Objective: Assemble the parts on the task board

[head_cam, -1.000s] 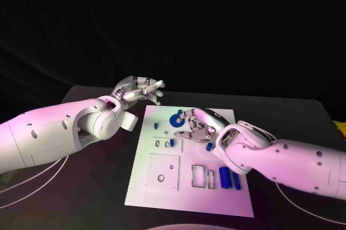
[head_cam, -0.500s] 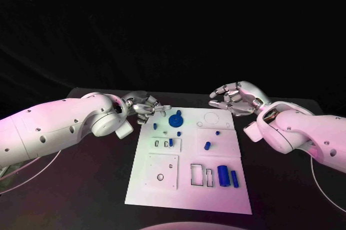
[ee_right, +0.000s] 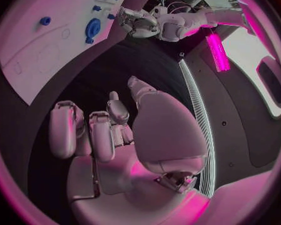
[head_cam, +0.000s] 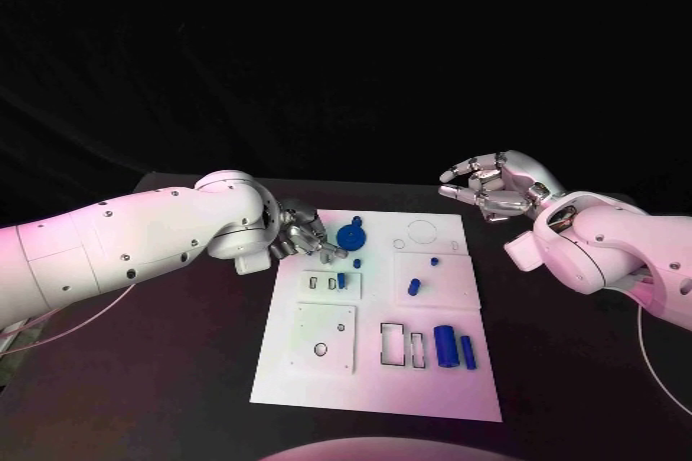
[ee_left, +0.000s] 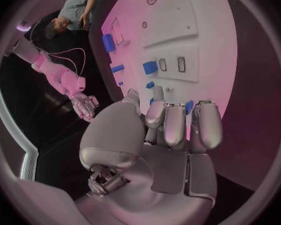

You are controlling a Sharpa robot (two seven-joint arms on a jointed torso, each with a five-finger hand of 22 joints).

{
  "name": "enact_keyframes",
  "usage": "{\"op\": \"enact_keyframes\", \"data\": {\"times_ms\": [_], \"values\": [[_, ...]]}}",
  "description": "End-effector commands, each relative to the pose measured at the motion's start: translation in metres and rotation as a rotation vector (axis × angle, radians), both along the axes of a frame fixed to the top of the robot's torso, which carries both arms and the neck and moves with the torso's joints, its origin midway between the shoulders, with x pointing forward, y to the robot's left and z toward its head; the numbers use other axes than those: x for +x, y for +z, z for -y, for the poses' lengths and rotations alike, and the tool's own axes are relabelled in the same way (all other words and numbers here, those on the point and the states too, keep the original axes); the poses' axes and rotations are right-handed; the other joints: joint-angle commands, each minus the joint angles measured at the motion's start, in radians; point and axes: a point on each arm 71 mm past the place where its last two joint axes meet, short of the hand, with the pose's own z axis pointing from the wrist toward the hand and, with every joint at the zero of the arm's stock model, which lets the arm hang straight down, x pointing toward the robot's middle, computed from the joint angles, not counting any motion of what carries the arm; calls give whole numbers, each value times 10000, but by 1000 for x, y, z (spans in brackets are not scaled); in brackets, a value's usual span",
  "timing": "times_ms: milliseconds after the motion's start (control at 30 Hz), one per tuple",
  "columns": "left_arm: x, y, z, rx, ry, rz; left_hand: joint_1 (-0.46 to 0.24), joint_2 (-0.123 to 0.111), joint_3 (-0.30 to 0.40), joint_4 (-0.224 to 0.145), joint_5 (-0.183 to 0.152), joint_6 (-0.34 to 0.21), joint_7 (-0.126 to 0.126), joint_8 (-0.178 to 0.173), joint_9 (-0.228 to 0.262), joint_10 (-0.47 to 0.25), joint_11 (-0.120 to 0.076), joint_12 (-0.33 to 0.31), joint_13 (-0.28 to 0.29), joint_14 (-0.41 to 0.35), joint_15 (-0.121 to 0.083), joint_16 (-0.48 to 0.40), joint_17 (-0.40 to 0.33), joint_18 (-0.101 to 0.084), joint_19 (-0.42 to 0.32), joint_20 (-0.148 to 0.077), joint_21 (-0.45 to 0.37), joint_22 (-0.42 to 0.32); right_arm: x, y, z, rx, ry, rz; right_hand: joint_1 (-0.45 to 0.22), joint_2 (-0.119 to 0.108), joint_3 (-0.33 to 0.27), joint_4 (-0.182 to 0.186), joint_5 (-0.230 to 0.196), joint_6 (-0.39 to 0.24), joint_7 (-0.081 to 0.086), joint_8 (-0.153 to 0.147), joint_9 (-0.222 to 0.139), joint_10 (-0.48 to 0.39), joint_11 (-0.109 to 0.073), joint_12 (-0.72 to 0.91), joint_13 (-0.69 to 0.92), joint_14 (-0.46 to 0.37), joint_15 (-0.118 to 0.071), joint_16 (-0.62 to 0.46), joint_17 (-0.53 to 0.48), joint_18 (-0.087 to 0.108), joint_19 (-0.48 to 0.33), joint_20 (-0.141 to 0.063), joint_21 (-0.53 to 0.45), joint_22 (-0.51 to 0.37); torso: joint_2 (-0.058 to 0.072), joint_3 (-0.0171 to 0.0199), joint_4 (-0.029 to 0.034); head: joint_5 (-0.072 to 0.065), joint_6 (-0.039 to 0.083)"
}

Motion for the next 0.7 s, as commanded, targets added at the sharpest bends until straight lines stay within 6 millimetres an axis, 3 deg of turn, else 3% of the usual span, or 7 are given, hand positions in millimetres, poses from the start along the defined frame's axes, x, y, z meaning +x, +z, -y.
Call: {"op": "enact_keyframes", "data": {"times_ms": [33,100,333,633,667,700], "values": [[-1,-3,5,1223,-345,-515,48,118,-53,-7,1,-98,10,-59,-28,-104,11,-69,-54,191,-15,25,16,-89,70,15,51,56,0,-1,-2,-57,179,-145,124,10,-67,5,45,-72,-11,11,-13,-64,-15,-53,-9,604,-52,-47,657,186,-24,-71,-61,680,4,-13,13,41,-43],[-1,-3,10,1353,-471,-667,79,165,-77,-7,0,-171,46,-106,-50,-226,43,-218,-198,191,7,23,18,-118,187,19,132,213,0,-1,-3,-132,205,-158,140,20,-73,17,132,-124,-2,6,-19,-82,-4,-70,-35,594,-44,-67,620,196,-47,-66,-109,648,6,-15,6,49,-62],[-1,-4,23,1389,-554,-788,85,195,-82,-6,5,-184,55,-120,-59,-116,52,-3,78,185,15,6,-4,-185,380,24,278,548,1,-2,-3,-361,257,-138,188,16,-83,34,422,-186,17,25,-22,-108,10,-94,-73,579,-32,-104,557,209,-73,-54,-180,607,6,-16,-9,62,-101],[-1,-5,31,1421,-616,-854,73,186,-87,1,7,-177,58,-118,-59,-156,56,-63,7,181,22,0,-9,-195,408,32,302,593,2,-4,-4,-463,231,-171,188,8,-91,45,494,-207,22,26,-24,-127,14,-109,-97,568,-29,-125,513,225,-111,-52,-246,558,11,0,-16,85,-163],[-1,-5,31,1439,-623,-869,64,168,-51,4,11,-169,55,-110,-55,-174,56,-89,-23,181,24,0,-7,-198,418,35,312,611,2,-4,-4,-469,225,-173,188,8,-91,45,494,-207,22,26,-24,-127,14,-109,-97,568,-29,-125,513,225,-111,-52,-246,558,11,0,-11,83,-173],[0,-5,31,1454,-630,-883,-129,-89,494,22,25,-179,60,-80,-25,-202,60,-75,28,177,27,-5,0,-194,418,52,331,628,2,-4,-4,-473,220,-175,187,7,-92,46,498,-209,22,26,-24,-132,15,-114,-103,567,-29,-128,507,227,-118,-52,-255,551,13,-1,-8,86,-176]]}}
